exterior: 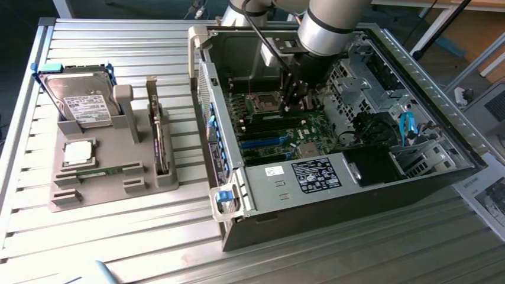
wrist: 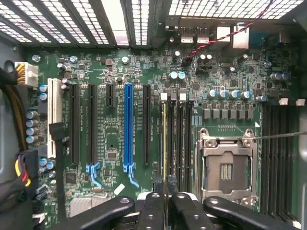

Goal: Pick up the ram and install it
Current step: 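Insert the ram into the slot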

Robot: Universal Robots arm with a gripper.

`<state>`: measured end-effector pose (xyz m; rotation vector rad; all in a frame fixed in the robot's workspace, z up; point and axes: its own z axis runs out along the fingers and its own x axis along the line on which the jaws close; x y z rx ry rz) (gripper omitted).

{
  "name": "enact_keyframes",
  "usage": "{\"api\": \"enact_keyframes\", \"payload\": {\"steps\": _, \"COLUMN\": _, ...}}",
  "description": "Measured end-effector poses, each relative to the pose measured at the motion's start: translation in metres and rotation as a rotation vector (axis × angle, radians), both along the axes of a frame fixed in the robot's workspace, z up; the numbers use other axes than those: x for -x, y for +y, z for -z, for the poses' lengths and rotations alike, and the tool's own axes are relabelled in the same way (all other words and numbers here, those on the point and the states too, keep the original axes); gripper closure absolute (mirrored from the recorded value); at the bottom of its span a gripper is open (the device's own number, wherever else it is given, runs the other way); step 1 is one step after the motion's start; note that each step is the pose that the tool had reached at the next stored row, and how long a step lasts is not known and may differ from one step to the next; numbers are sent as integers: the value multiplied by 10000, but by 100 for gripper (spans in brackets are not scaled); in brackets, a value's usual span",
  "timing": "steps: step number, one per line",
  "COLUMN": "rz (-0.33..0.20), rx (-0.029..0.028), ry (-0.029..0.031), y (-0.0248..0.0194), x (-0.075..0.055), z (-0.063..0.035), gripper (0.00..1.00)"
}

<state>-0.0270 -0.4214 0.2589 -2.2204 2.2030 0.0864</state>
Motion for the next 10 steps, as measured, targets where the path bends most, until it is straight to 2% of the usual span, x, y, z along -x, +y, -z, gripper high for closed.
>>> {"api": "enact_keyframes", "payload": {"steps": 10, "rz": 0, "rx": 0, "ry": 0, "y": 16, "x": 22, "z": 174, "gripper": 88}}
